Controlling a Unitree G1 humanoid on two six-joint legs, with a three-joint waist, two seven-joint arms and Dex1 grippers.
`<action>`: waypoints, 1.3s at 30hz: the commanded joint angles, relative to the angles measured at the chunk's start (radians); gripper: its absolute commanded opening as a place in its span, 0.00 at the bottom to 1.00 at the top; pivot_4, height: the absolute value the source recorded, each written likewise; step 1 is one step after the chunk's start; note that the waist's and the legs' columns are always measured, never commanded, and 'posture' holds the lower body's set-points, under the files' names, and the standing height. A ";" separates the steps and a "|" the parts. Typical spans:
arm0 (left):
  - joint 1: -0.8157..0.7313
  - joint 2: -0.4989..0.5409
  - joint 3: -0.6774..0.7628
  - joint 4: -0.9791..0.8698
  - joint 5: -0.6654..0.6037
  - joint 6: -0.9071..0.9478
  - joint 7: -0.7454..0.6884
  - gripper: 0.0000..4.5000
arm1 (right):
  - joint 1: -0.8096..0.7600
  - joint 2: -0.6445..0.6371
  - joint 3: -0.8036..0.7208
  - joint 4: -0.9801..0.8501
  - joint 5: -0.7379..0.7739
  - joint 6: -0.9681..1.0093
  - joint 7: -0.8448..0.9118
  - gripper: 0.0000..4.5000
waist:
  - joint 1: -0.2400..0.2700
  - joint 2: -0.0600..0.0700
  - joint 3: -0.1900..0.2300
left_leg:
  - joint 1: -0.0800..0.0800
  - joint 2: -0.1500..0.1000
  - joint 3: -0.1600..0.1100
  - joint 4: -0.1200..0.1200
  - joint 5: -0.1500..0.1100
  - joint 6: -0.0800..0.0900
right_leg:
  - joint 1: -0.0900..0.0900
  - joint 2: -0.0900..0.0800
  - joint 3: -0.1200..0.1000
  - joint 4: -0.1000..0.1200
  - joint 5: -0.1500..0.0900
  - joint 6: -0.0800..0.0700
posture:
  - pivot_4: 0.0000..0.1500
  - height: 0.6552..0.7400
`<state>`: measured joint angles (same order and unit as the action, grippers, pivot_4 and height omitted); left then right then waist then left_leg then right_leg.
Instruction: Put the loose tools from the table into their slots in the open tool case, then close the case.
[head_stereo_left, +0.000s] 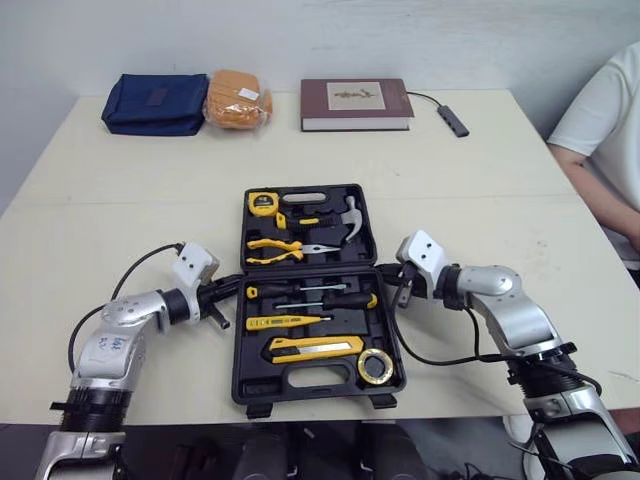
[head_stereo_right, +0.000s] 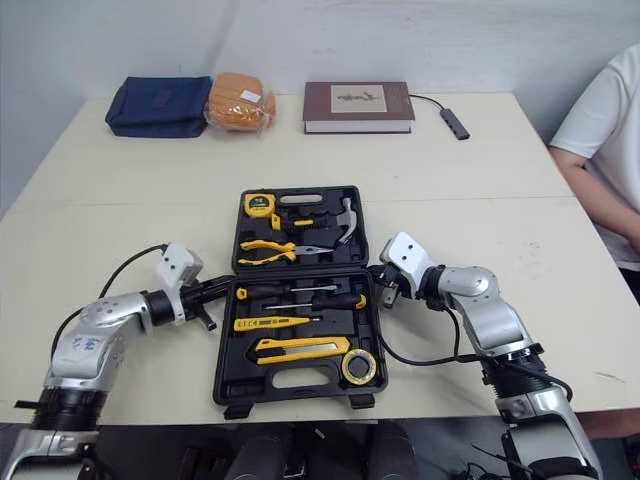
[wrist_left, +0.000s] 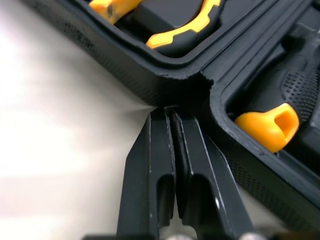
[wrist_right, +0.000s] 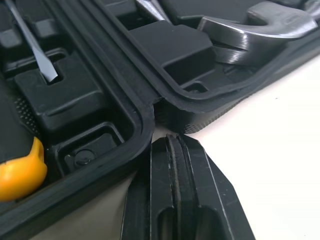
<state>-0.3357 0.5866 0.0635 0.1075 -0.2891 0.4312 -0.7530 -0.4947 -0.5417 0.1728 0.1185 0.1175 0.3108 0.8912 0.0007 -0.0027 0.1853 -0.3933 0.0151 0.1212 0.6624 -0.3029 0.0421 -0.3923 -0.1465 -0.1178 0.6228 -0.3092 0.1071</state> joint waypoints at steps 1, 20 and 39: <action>-0.067 -0.039 -0.022 0.045 0.016 -0.049 0.004 0.02 | -0.044 0.020 -0.015 -0.053 0.004 -0.019 -0.019 0.00 | -0.002 0.000 0.000 | 0.000 0.000 0.000 0.000 0.000 0.000 | 0.000 0.000 -0.001 0.000 0.000 0.000 | 1.00 1.00; -0.143 -0.032 0.046 0.173 0.046 -0.074 0.007 0.02 | -0.046 -0.047 -0.076 0.045 -0.008 -0.079 0.033 0.00 | -0.007 0.000 0.000 | -0.002 -0.001 0.000 0.001 0.002 0.002 | 0.000 0.001 -0.003 0.003 0.001 0.001 | 1.00 1.00; -0.430 0.068 0.122 0.104 -0.132 0.527 0.144 0.99 | -0.285 -0.121 -0.172 -0.103 0.175 0.669 -0.034 1.00 | -0.013 -0.004 0.003 | -0.004 -0.001 -0.001 0.002 0.003 0.001 | -0.002 0.000 -0.003 0.004 0.001 0.002 | 1.00 1.00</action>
<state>-0.6285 0.6979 0.2426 0.1629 -0.4152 0.7692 -0.6882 -0.6210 -0.7099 0.0261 0.0253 0.1516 0.6390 0.8597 -0.0124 -0.0070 0.1884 -0.3977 0.0141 0.1198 0.6641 -0.3004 0.0434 -0.3946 -0.1466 -0.1214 0.6265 -0.3082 0.1088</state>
